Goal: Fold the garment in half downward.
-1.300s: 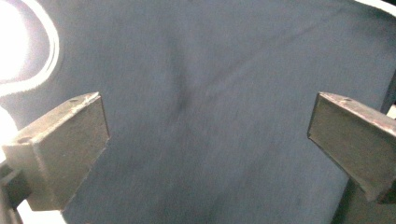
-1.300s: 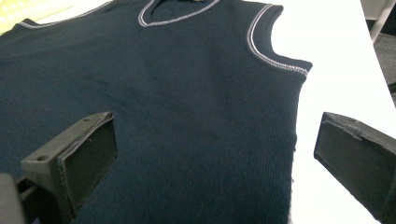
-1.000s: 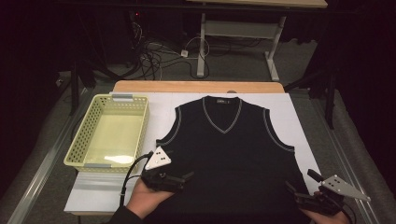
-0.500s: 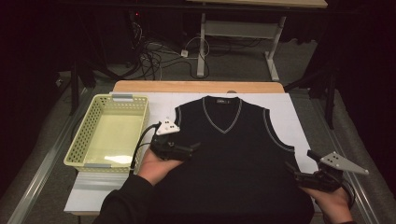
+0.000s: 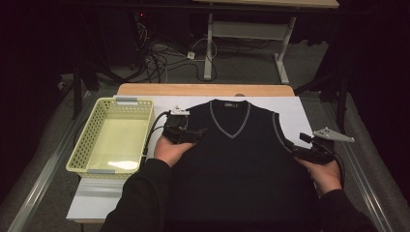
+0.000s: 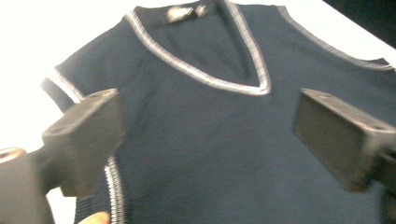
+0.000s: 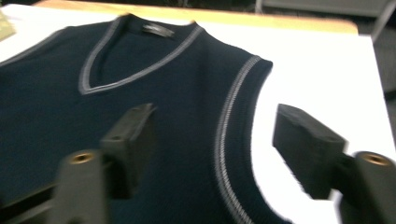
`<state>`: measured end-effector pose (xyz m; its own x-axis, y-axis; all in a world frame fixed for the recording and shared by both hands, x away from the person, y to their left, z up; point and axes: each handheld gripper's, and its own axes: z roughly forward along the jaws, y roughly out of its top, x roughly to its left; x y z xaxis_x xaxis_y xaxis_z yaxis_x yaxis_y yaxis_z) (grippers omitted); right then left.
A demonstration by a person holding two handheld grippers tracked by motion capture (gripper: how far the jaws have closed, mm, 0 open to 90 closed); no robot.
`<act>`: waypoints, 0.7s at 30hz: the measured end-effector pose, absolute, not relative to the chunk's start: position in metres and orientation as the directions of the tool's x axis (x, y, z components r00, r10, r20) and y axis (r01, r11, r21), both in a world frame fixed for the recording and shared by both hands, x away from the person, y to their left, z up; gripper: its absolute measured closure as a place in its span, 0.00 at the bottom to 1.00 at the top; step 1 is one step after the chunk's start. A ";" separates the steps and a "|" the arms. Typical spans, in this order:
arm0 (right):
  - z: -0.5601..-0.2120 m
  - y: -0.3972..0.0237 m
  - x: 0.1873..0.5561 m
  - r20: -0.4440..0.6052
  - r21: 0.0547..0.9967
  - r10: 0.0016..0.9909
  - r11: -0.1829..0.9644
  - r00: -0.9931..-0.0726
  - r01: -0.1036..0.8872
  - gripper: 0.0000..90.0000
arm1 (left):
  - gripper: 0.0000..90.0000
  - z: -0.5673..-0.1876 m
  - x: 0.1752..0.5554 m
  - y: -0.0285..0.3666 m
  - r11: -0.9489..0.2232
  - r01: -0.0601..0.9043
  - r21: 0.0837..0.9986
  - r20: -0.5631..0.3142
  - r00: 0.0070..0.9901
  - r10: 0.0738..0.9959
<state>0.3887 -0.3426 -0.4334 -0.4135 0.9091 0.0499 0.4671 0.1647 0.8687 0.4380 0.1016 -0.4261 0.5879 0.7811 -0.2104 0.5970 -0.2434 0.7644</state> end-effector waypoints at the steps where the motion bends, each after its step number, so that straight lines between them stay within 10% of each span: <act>1: -0.435 -0.342 0.396 0.063 0.860 0.913 0.155 -0.404 0.486 0.42 | 0.15 -0.431 0.443 0.103 -0.243 0.611 0.753 -0.209 0.572 0.793; 7: -0.450 -0.337 0.441 0.042 0.785 0.930 0.195 -0.365 0.588 0.55 | 0.23 -0.453 0.467 0.114 -0.212 0.698 0.684 -0.197 0.457 0.867; 21: -0.471 -0.321 0.486 0.002 0.703 0.947 0.228 -0.322 0.674 0.46 | 0.43 -0.480 0.482 0.106 -0.221 0.739 0.636 -0.114 0.373 0.921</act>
<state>0.4856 -0.3213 -0.4706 -0.3223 0.9466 0.0016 0.6738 0.2282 0.7028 0.4817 0.1061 -0.4798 0.3730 0.9208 -0.1139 0.7395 -0.2209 0.6359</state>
